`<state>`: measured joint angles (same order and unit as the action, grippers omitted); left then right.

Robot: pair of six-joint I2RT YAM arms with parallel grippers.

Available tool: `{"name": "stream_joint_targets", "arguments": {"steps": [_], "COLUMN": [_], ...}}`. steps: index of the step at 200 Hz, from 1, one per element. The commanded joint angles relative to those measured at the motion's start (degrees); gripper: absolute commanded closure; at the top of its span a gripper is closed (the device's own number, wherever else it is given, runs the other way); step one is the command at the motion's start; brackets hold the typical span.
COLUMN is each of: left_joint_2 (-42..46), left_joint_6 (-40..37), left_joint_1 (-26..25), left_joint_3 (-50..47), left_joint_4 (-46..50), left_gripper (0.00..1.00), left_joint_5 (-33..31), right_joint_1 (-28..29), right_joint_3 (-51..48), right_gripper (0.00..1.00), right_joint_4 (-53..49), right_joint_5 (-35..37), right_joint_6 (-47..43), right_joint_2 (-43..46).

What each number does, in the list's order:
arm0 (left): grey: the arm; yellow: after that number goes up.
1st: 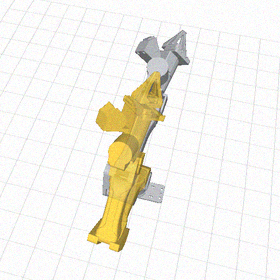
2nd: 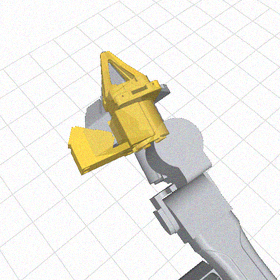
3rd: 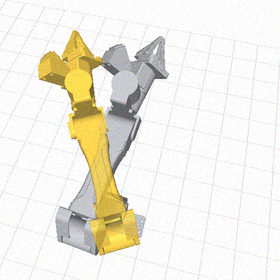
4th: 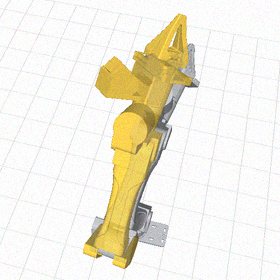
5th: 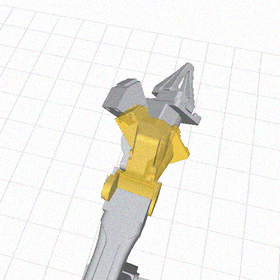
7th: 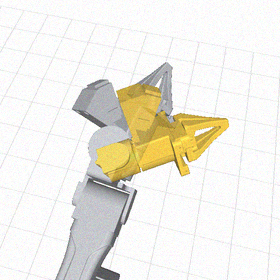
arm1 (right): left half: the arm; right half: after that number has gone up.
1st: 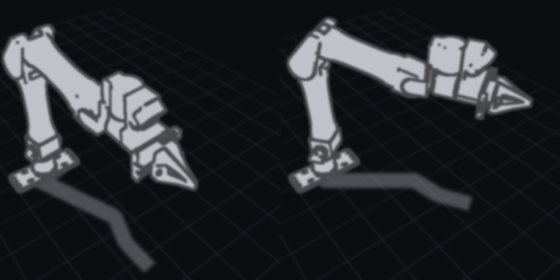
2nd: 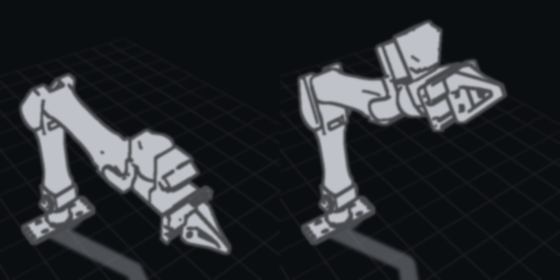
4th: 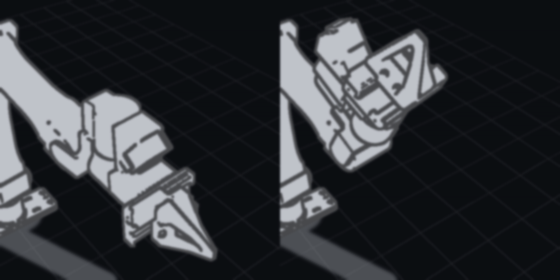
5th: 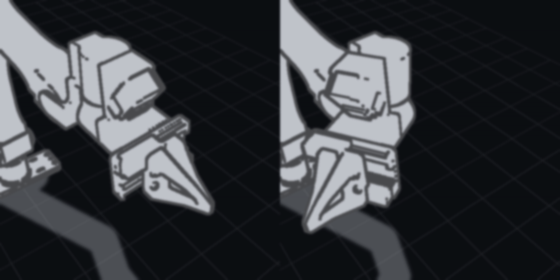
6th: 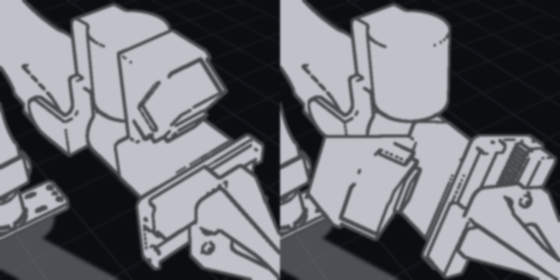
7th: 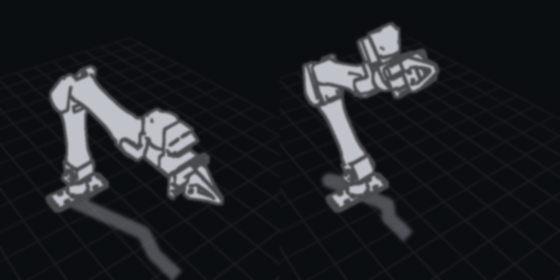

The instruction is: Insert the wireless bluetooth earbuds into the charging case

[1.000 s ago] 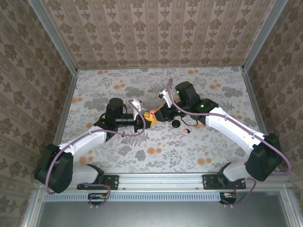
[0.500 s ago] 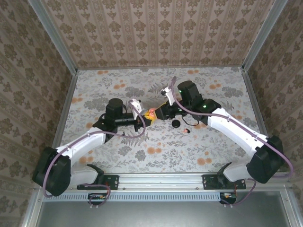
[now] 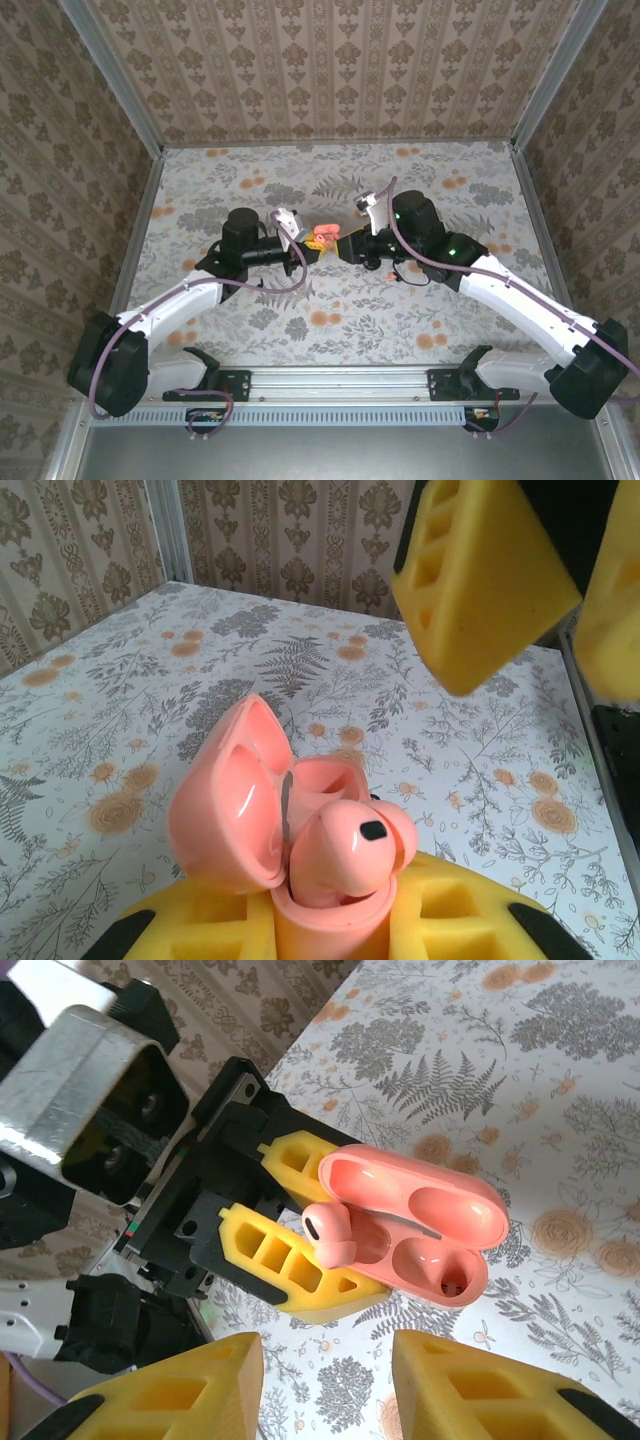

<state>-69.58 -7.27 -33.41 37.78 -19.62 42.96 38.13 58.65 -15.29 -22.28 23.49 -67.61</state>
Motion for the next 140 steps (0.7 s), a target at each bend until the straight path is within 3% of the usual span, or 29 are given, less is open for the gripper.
{"name": "stream_joint_targets", "arguments": {"steps": [1,61,140], "left_joint_2": [0.5,0.4,0.8], "left_joint_6": [0.0,-0.2,-0.4], "left_joint_1": [-0.4,-0.7,-0.9], "left_joint_3": [-0.2,-0.2,-0.3], "left_joint_4": [-1.5,-1.2,-1.0], "left_gripper": [0.84,0.84,0.84], "left_joint_5": [-0.1,-0.5,-1.3], "right_joint_1": [1.3,2.1,2.6], "right_joint_3": [-1.0,-1.7,-1.3], "right_gripper": [0.65,0.72,0.76], "right_joint_4": [3.1,9.1,9.8], "right_joint_5": [3.5,3.3,2.7], "right_joint_6": [5.1,8.2,8.5], "right_joint_2": [-0.8,-3.1,-5.1]}}
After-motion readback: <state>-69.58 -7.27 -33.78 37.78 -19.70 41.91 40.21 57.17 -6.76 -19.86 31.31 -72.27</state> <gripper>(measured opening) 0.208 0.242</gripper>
